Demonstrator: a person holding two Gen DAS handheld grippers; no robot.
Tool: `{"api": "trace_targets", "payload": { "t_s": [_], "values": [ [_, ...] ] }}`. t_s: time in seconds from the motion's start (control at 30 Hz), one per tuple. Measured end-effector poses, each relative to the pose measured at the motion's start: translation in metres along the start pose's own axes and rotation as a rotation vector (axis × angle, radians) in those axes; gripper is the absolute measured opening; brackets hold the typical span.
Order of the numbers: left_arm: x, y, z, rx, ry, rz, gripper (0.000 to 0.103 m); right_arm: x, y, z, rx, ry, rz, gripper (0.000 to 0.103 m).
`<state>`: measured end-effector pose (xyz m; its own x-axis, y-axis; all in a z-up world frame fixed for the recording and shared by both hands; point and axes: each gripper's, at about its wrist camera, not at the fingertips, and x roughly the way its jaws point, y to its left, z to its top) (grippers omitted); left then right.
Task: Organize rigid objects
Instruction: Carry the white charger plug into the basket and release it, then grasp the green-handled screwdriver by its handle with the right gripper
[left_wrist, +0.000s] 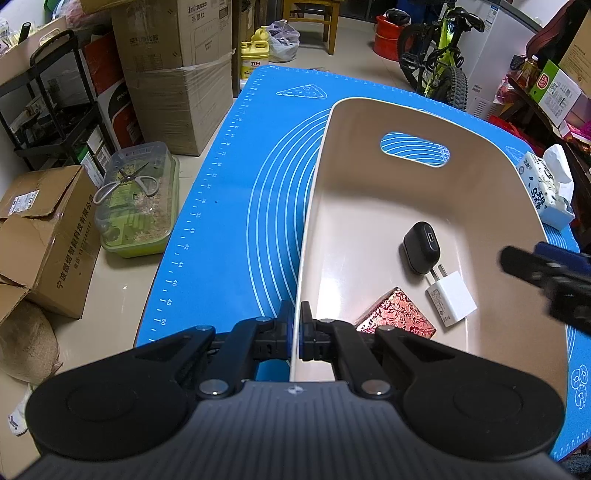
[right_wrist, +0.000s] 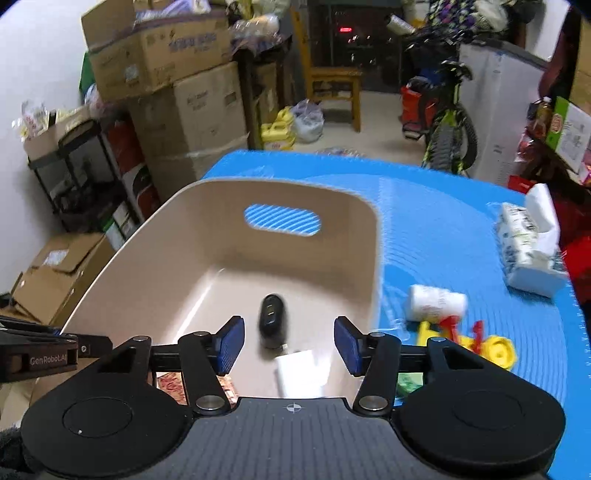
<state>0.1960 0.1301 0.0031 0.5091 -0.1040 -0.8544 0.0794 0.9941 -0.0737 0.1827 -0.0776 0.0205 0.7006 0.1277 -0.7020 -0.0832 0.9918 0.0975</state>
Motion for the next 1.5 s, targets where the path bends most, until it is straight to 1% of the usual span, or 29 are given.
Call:
{"api": "trace_targets", "payload": {
  "t_s": [0.07,0.1,0.13,0.17,0.23,0.37,0.4,0.53,0.6,0.67,0.77,0.83,0.9,0.97,1.07,1.17,1.23,1.37,1.5],
  "values": [
    [0.0,0.0,0.0,0.0,0.0,0.0,0.005,-0.011,-0.009,0.001,0.02,-0.012,0.036,0.064],
    [0.0,0.0,0.0,0.0,-0.001,0.0,0.005,-0.018,-0.012,0.003,0.025,-0.023,0.043,0.068],
    [-0.001,0.0,0.0,0.0,-0.001,-0.001,0.005,-0.024,-0.014,0.003,0.026,-0.034,0.018,0.074],
    [-0.001,0.001,0.0,-0.001,-0.002,-0.001,0.005,-0.031,-0.016,0.003,0.017,-0.06,-0.004,0.083],
    [-0.001,0.001,0.0,0.0,-0.001,-0.001,0.005,-0.044,-0.023,0.003,-0.003,-0.096,-0.017,0.086],
    [-0.001,0.001,0.0,0.0,-0.001,-0.001,0.005,-0.058,-0.044,0.002,0.0,-0.102,-0.048,0.094],
    [-0.001,0.001,0.0,0.0,-0.001,-0.001,0.005,-0.06,-0.051,0.0,0.003,-0.098,-0.058,0.096],
    [-0.001,0.001,0.001,0.0,-0.001,-0.001,0.005,-0.058,-0.075,-0.012,0.014,-0.07,-0.108,0.098],
    [-0.001,0.001,0.0,0.0,-0.001,-0.001,0.005,-0.054,-0.086,-0.024,0.025,-0.045,-0.088,0.098],
    [-0.001,0.001,0.0,0.001,-0.001,0.0,0.005,-0.046,-0.094,-0.035,0.034,0.002,-0.09,0.098],
    [-0.001,0.002,0.001,0.002,-0.002,0.002,0.005,-0.032,-0.096,-0.051,-0.026,0.052,-0.111,0.098],
    [-0.001,0.002,0.001,0.001,-0.001,0.001,0.005,-0.024,-0.097,-0.06,-0.065,0.08,-0.11,0.095],
    [-0.001,0.002,0.001,0.001,-0.001,0.001,0.005,-0.015,-0.096,-0.065,-0.09,0.117,-0.095,0.088],
    [-0.001,0.002,0.001,0.001,-0.001,0.001,0.005,-0.01,-0.097,-0.069,-0.111,0.135,-0.072,0.084],
    [-0.002,0.004,0.001,0.002,-0.002,0.002,0.005,-0.007,-0.095,-0.069,-0.145,0.133,-0.049,0.079],
    [-0.002,0.003,0.001,0.001,-0.001,0.002,0.005,-0.004,-0.092,-0.07,-0.168,0.138,-0.017,0.07],
    [-0.002,0.003,0.001,0.002,-0.002,0.002,0.005,-0.001,-0.089,-0.071,-0.191,0.143,-0.003,0.066],
    [-0.002,0.003,0.001,0.001,-0.002,0.002,0.005,0.01,-0.083,-0.074,-0.233,0.176,0.007,0.05],
    [-0.002,0.003,0.001,0.002,-0.001,0.002,0.005,0.019,-0.079,-0.075,-0.254,0.19,0.016,0.048]
  ]
}}
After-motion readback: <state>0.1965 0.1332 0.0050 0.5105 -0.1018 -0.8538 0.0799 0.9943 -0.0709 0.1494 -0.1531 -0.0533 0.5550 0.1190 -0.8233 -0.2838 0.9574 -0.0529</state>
